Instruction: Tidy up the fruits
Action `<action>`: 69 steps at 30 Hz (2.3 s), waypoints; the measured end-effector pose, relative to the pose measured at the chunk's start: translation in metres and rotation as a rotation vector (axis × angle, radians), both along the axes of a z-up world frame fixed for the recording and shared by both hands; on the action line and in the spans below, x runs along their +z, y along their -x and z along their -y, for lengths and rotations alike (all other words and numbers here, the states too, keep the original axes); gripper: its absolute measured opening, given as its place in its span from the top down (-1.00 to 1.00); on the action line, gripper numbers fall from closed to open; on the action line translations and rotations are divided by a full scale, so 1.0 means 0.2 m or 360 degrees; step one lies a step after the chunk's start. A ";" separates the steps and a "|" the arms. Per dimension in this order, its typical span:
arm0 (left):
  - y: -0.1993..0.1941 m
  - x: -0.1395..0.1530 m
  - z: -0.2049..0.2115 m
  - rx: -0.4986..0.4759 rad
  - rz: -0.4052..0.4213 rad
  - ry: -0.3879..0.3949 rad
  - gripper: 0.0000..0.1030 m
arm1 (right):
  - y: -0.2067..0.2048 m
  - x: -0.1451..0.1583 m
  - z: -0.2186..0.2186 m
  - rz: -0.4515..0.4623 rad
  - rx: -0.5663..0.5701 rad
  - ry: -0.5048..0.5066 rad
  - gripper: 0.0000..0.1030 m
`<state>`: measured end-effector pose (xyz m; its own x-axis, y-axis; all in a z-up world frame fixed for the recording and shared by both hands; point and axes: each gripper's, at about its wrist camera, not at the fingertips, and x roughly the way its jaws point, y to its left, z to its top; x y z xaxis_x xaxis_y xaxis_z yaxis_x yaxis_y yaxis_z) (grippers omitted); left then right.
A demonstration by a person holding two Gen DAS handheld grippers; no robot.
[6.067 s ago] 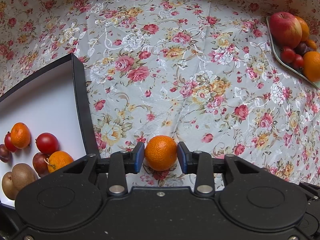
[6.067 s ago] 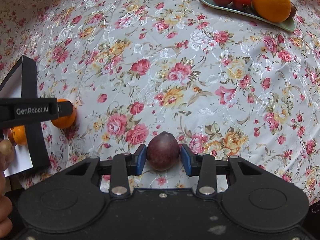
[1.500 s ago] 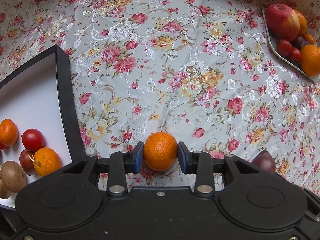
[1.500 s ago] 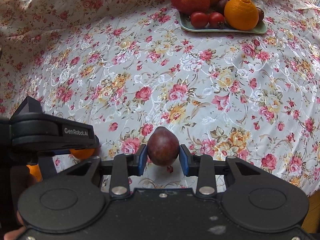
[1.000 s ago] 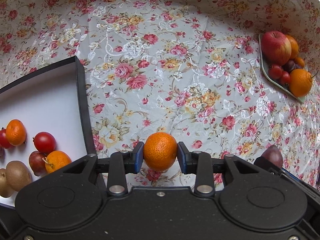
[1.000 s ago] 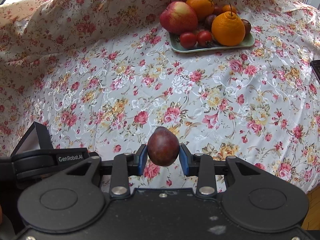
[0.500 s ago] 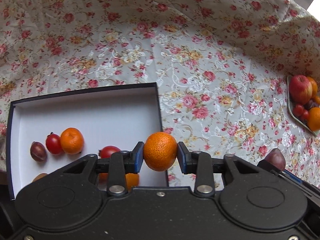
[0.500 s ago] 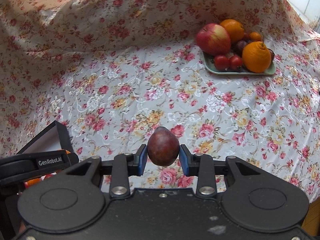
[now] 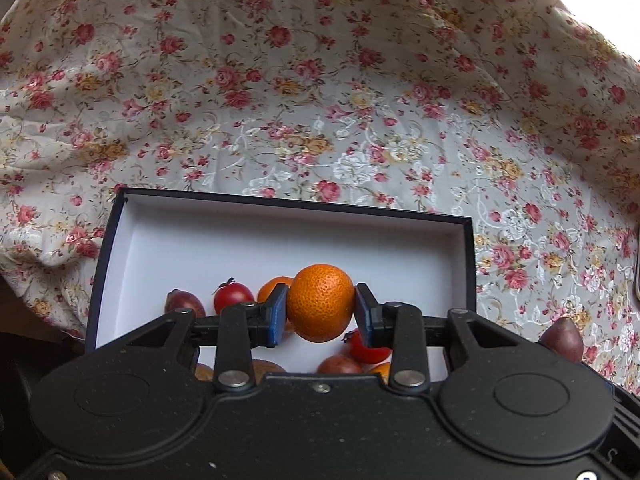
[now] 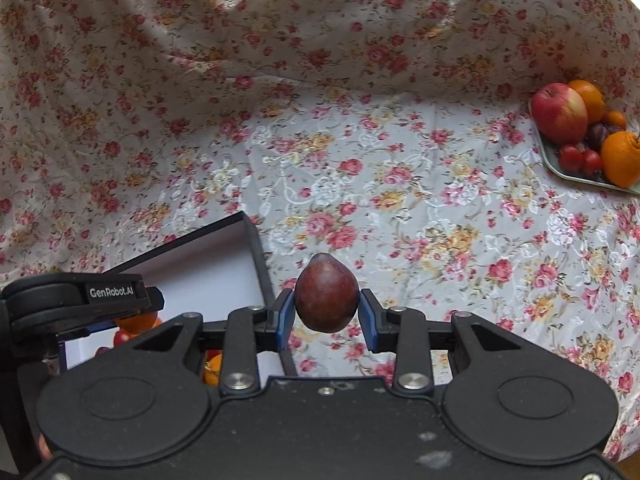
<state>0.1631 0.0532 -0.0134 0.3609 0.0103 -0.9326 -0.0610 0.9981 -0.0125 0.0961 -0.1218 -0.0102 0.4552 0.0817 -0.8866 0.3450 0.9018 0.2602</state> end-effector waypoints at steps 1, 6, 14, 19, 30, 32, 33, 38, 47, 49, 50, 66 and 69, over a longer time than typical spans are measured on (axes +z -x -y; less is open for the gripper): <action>0.00 -0.01 -0.02 0.0010 -0.0003 0.0000 0.14 | -0.01 0.00 -0.03 0.0006 0.0010 -0.0013 0.29; 0.01 -0.02 -0.12 0.0066 -0.0014 -0.0022 0.14 | -0.07 0.01 -0.15 0.0000 0.0120 -0.0067 0.29; 0.01 -0.03 -0.28 0.0151 -0.0041 0.0026 0.13 | -0.13 0.02 -0.33 0.0073 0.0302 -0.0060 0.29; 0.02 -0.01 -0.33 0.0194 -0.0001 0.0059 0.13 | -0.18 -0.01 -0.34 0.0114 0.0363 -0.0147 0.26; 0.11 0.03 -0.31 0.0152 0.0126 0.0022 0.12 | -0.21 -0.08 -0.28 0.0138 0.0398 -0.0432 0.19; 0.15 0.05 -0.29 0.0138 0.0166 -0.0011 0.12 | -0.19 -0.07 -0.29 0.0161 0.0404 -0.0359 0.19; 0.17 0.06 -0.29 0.0132 0.0186 -0.0026 0.12 | -0.17 -0.06 -0.28 0.0172 0.0414 -0.0312 0.19; 0.29 0.11 -0.29 0.0156 0.0301 -0.0110 0.09 | -0.05 -0.01 -0.32 0.0263 0.0463 -0.0002 0.19; 0.48 0.11 -0.26 0.0134 0.0332 -0.0175 0.09 | 0.20 -0.06 -0.33 0.0487 0.0502 0.0243 0.19; 0.52 0.10 -0.25 0.0116 0.0330 -0.0177 0.09 | 0.22 -0.07 -0.33 0.0458 0.0529 0.0209 0.19; 0.54 0.10 -0.24 0.0098 0.0334 -0.0177 0.09 | 0.23 -0.08 -0.32 0.0443 0.0538 0.0179 0.19; 0.76 0.03 -0.18 0.0054 0.0456 -0.0242 0.09 | 0.50 -0.12 -0.27 0.0444 0.0452 0.0244 -0.16; 0.77 0.02 -0.16 0.0035 0.0461 -0.0225 0.08 | 0.55 -0.12 -0.26 0.0455 0.0436 0.0232 -0.16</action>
<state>0.0096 0.0860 -0.0097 0.6094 0.1430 -0.7798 -0.0968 0.9897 0.1059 -0.0148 -0.0704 -0.0335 0.6634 0.1170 -0.7391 0.0198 0.9846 0.1736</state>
